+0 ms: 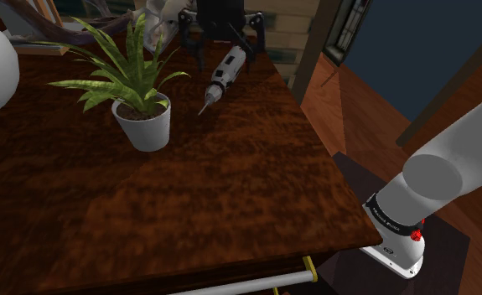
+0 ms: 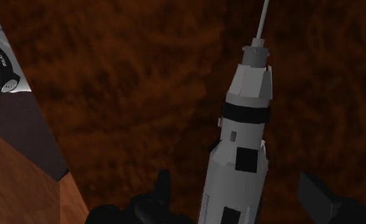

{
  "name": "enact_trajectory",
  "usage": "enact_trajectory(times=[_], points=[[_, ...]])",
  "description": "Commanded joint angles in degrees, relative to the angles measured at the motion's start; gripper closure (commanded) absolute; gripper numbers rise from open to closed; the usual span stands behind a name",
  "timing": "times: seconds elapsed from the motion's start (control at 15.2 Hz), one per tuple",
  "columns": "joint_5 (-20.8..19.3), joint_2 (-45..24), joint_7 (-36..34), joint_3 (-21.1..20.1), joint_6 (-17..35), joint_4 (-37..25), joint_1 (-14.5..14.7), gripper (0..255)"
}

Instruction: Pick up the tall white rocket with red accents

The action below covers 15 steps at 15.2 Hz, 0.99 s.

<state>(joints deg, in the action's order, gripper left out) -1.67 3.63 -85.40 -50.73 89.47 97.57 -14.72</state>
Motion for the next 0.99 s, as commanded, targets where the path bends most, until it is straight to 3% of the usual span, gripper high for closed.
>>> enact_trajectory(times=[0.0,0.26,0.33,0.92], points=[[0.06,0.07,-0.2,-0.01,1.64,1.67,0.01,0],[0.27,0.37,-0.14,0.05,3.66,3.88,0.0,0],[0.22,0.3,-0.13,0.06,3.73,3.9,-0.01,255],[0.27,0.36,-0.15,0.04,3.66,3.87,0.0,255]])
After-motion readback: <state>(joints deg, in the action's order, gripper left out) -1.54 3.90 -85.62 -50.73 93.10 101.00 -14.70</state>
